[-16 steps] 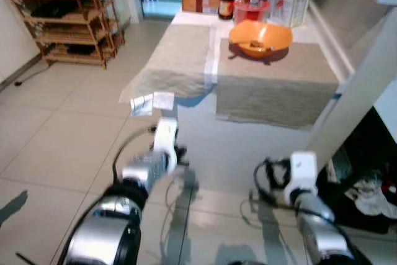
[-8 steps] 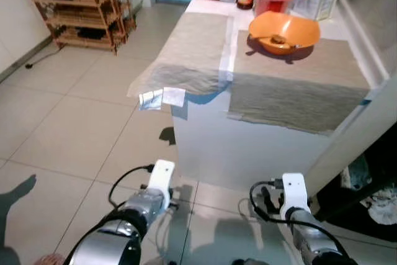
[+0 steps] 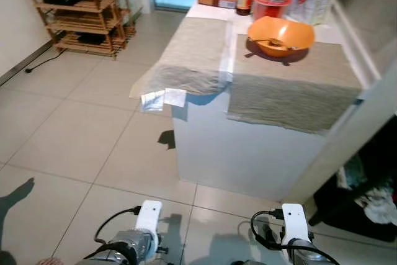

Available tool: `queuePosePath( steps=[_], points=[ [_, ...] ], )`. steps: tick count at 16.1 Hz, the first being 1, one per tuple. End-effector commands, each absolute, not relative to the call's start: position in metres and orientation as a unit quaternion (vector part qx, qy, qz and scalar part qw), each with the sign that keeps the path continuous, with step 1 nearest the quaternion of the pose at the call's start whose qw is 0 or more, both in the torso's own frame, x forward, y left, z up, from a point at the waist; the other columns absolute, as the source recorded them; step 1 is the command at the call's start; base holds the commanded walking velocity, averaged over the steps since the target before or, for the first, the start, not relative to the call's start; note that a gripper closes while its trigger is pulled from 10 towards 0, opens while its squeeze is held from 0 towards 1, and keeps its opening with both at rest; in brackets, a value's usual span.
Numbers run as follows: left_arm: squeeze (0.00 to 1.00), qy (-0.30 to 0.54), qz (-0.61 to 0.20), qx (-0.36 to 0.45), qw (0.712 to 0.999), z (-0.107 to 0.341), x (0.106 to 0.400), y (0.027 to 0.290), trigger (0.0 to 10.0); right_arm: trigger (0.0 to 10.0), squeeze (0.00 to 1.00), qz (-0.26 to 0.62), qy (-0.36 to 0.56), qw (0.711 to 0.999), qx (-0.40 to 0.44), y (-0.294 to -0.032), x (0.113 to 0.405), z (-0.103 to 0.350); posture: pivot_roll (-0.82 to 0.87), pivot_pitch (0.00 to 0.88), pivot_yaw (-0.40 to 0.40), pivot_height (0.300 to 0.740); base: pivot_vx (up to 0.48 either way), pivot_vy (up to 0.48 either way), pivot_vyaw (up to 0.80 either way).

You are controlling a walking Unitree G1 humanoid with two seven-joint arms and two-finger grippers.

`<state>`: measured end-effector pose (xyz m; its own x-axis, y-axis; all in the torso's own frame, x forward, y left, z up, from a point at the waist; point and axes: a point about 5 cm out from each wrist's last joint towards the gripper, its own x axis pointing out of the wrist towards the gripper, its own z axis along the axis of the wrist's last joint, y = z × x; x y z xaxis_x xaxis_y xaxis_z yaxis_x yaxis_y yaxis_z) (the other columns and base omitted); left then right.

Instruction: Setting the table

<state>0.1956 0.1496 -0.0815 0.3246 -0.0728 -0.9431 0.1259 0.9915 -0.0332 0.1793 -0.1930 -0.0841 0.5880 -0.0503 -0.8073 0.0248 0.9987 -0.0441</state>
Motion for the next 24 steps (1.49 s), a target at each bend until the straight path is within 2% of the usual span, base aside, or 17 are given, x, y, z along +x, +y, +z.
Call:
queuePosePath(
  steps=[1, 8, 12, 20, 24],
  points=[
    [0.00, 0.571, -0.079, 0.027, 0.816, -0.081, 0.196, 0.145, 10.0, 10.0, 0.00, -0.023, 0.447, 0.894, -0.005, -0.191, 0.185, -0.082, -0.10, 0.000, -0.005, 0.740, 0.000, 0.000, 0.00],
    [0.00, 0.547, -0.101, 0.052, 0.829, -0.079, 0.202, 0.152, 10.0, 10.0, 0.00, -0.038, 0.467, 0.884, -0.002, -0.193, 0.174, -0.088, -0.11, 0.000, 0.009, 0.740, 0.000, 0.000, 0.00],
    [0.00, 0.550, -0.102, 0.051, 0.827, -0.083, 0.193, 0.149, 10.0, 10.0, 0.00, -0.040, 0.482, 0.875, 0.005, -0.190, 0.162, -0.093, -0.09, 0.000, 0.002, 0.740, 0.000, 0.000, 0.00],
    [0.00, 0.543, -0.113, 0.044, 0.831, -0.086, 0.189, 0.121, 10.0, 10.0, 0.00, -0.016, 0.492, 0.870, -0.005, -0.171, 0.156, -0.098, -0.08, 0.000, -0.013, 0.740, 0.000, 0.000, 0.00],
    [0.00, 0.540, -0.100, 0.048, 0.834, -0.083, 0.195, 0.138, 10.0, 10.0, 0.00, -0.010, 0.490, 0.872, -0.013, -0.164, 0.158, -0.097, -0.08, 0.000, -0.010, 0.740, 0.000, 0.000, 0.00]
  ],
)
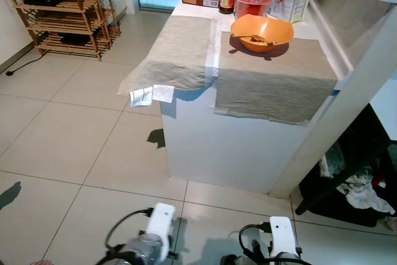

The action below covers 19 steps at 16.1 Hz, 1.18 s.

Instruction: Setting the table

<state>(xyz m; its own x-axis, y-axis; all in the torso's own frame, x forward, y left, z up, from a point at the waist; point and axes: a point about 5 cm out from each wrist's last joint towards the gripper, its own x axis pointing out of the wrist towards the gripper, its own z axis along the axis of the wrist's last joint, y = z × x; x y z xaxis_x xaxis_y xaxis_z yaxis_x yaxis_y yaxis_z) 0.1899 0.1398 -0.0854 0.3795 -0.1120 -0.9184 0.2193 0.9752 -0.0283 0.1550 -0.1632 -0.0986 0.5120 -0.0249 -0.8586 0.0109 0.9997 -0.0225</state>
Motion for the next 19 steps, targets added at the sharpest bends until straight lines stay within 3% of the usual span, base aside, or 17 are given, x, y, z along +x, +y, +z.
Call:
queuePosePath(
  steps=[1, 4, 9, 19],
  points=[
    [0.00, 0.539, -0.097, 0.050, 0.835, -0.082, 0.196, 0.145, 10.0, 10.0, 0.00, -0.010, 0.488, 0.872, -0.015, -0.163, 0.158, -0.097, -0.08, 0.000, -0.008, 0.740, 0.000, 0.000, 0.00],
    [0.00, 0.540, -0.086, 0.061, 0.835, -0.080, 0.197, 0.173, 10.0, 10.0, 0.00, -0.009, 0.492, 0.870, -0.014, -0.158, 0.157, -0.098, -0.08, 0.000, -0.004, 0.740, 0.000, 0.000, -0.47],
    [0.00, 0.540, -0.090, 0.072, 0.834, -0.078, 0.198, 0.183, 10.0, 10.0, 0.00, -0.005, 0.485, 0.874, -0.036, -0.164, 0.161, -0.096, -0.08, 0.000, -0.002, 0.740, 0.000, 0.000, -0.15],
    [0.00, 0.535, -0.114, 0.063, 0.835, -0.082, 0.198, 0.134, 10.0, 10.0, 0.00, -0.008, 0.484, 0.874, -0.047, -0.165, 0.160, -0.096, -0.10, 0.000, 0.002, 0.740, 0.000, 0.000, 0.00]
  ],
)
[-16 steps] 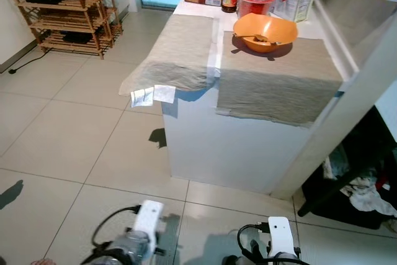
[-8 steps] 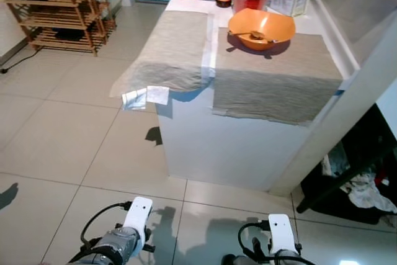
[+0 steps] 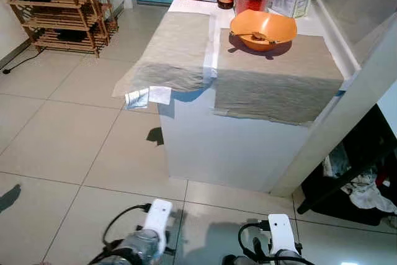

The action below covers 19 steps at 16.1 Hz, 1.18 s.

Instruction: Setting the table

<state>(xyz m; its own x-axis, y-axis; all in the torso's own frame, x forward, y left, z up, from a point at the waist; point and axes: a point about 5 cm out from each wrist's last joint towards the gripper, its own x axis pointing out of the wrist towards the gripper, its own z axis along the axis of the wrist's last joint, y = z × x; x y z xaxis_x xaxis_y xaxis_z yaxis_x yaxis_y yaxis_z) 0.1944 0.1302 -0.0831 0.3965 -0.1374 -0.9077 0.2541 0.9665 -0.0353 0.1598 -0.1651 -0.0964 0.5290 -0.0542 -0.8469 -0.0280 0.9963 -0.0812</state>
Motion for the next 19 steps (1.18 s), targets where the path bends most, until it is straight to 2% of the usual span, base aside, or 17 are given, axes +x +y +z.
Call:
queuePosePath(
  steps=[1, 5, 13, 19],
  points=[
    [0.00, 0.536, -0.116, 0.063, 0.834, -0.083, 0.196, 0.129, 10.0, 10.0, 0.00, -0.007, 0.484, 0.874, -0.048, -0.165, 0.160, -0.096, -0.10, 0.000, 0.001, 0.740, 0.000, 0.000, 0.00],
    [0.00, 0.542, -0.120, 0.072, 0.829, -0.087, 0.186, 0.129, 10.0, 10.0, 0.00, 0.000, 0.486, 0.873, -0.046, -0.163, 0.160, -0.097, -0.09, 0.000, 0.001, 0.740, 0.000, 0.000, 0.00],
    [0.00, 0.548, -0.100, 0.099, 0.824, -0.088, 0.178, 0.180, 10.0, 10.0, 0.00, 0.007, 0.488, 0.872, -0.050, -0.162, 0.161, -0.096, -0.05, 0.000, -0.007, 0.740, 0.000, 0.000, 0.00],
    [0.00, 0.542, -0.101, 0.105, 0.827, -0.086, 0.183, 0.181, 10.0, 10.0, 0.00, 0.008, 0.487, 0.872, -0.052, -0.162, 0.164, -0.095, -0.04, 0.000, -0.017, 0.740, 0.000, 0.000, 0.00]
  ],
)
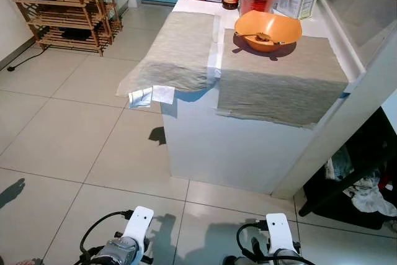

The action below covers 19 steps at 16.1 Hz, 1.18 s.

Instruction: Setting the table

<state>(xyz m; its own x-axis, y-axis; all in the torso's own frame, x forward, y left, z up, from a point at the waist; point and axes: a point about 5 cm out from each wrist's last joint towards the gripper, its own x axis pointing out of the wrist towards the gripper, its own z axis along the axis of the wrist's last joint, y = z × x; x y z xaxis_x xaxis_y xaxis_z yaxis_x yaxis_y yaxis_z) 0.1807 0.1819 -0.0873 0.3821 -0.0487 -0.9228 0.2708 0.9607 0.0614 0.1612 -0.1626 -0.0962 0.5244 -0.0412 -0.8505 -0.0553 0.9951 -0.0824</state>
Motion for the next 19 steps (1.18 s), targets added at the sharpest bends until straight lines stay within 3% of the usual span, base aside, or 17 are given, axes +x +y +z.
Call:
queuePosePath(
  steps=[1, 8, 9, 14, 19],
  points=[
    [0.00, 0.542, -0.103, 0.105, 0.828, -0.086, 0.184, 0.180, 10.0, 10.0, 0.00, 0.009, 0.487, 0.872, -0.053, -0.163, 0.164, -0.095, -0.04, 0.000, -0.019, 0.740, 0.000, 0.000, 0.00],
    [0.00, 0.527, -0.116, 0.120, 0.833, -0.082, 0.194, 0.166, 10.0, 10.0, 0.00, 0.011, 0.487, 0.872, -0.058, -0.164, 0.165, -0.095, -0.03, 0.000, -0.024, 0.740, 0.000, 0.000, 0.00],
    [1.00, 0.522, -0.113, 0.116, 0.837, -0.081, 0.196, 0.167, 10.0, 10.0, 0.00, 0.011, 0.487, 0.871, -0.058, -0.164, 0.164, -0.095, -0.03, 0.000, -0.025, 0.740, 0.000, 0.000, 0.00],
    [1.00, 0.524, -0.116, 0.108, 0.837, -0.080, 0.197, 0.172, 10.0, 10.0, 0.00, 0.010, 0.488, 0.871, -0.059, -0.165, 0.164, -0.095, -0.04, 0.000, -0.026, 0.740, 0.000, 0.000, 0.00],
    [1.00, 0.520, -0.124, 0.102, 0.839, -0.079, 0.200, 0.161, 10.0, 10.0, 0.00, 0.010, 0.487, 0.871, -0.060, -0.165, 0.165, -0.095, -0.05, 0.000, -0.022, 0.740, 0.000, 0.000, 0.00]
  ],
)
